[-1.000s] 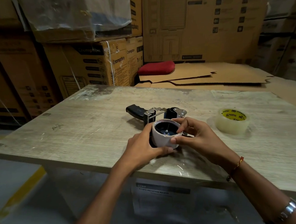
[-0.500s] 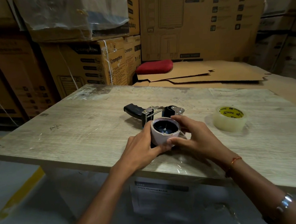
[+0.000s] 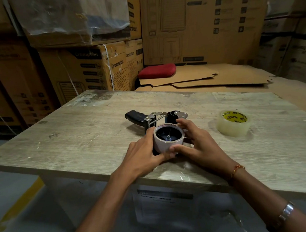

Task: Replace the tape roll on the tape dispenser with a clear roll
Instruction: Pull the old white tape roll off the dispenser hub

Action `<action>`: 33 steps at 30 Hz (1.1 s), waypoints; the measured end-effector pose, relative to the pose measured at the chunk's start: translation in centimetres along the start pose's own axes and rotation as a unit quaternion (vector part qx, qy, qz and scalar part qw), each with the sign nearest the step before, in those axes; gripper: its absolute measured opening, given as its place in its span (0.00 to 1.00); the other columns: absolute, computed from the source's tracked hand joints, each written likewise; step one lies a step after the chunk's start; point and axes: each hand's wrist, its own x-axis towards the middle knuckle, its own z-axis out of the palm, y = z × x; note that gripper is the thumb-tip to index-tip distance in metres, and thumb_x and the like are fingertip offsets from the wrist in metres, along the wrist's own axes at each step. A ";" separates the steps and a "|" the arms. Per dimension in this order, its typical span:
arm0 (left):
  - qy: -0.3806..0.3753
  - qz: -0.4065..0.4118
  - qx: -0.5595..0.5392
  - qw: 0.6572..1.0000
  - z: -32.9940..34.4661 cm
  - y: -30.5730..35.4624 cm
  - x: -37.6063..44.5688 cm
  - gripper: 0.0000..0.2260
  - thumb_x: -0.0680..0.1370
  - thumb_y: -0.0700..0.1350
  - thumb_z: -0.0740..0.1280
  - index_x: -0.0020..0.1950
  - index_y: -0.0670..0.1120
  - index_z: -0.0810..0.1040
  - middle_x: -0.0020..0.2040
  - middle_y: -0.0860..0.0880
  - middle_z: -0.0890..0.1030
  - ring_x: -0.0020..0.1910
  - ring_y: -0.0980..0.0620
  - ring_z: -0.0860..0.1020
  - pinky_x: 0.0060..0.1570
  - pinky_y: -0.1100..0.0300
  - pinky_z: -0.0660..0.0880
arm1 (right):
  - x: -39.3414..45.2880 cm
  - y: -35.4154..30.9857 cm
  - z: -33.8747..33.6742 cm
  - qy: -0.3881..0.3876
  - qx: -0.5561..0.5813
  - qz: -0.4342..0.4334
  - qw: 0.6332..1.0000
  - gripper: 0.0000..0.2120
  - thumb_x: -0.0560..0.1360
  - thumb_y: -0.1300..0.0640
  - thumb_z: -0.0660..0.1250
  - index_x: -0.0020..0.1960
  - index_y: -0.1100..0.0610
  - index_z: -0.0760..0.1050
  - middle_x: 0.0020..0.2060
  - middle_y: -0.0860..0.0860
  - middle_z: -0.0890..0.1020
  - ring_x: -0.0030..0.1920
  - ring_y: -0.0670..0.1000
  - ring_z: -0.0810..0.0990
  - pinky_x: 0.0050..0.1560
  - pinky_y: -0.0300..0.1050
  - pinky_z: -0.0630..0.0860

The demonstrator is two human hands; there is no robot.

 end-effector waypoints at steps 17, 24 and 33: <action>0.004 -0.002 -0.063 0.998 -0.6 -0.4 0.0 0.38 0.64 0.75 0.70 0.70 0.67 0.63 0.59 0.58 0.82 0.56 0.56 0.81 0.58 0.48 0.77 | -0.6 0.2 0.1 0.060 0.062 0.017 0.996 0.29 0.68 0.47 0.80 0.62 0.49 0.68 0.56 0.48 0.83 0.56 0.45 0.84 0.55 0.47 0.83; 0.006 -0.002 -0.069 0.998 -0.5 -0.1 0.0 0.39 0.65 0.76 0.68 0.71 0.66 0.61 0.61 0.56 0.82 0.57 0.55 0.80 0.61 0.46 0.76 | -0.5 -0.1 -0.6 0.003 0.107 0.045 0.993 0.33 0.71 0.48 0.78 0.71 0.41 0.67 0.64 0.45 0.80 0.63 0.44 0.80 0.61 0.47 0.80; -0.017 -0.009 -0.003 1.000 -0.6 -0.2 0.3 0.45 0.58 0.77 0.71 0.71 0.67 0.59 0.60 0.56 0.82 0.57 0.55 0.81 0.56 0.54 0.76 | -1.0 -0.8 -0.5 0.018 0.099 0.039 0.994 0.12 0.73 0.54 0.77 0.49 0.53 0.75 0.48 0.52 0.86 0.48 0.50 0.87 0.45 0.53 0.85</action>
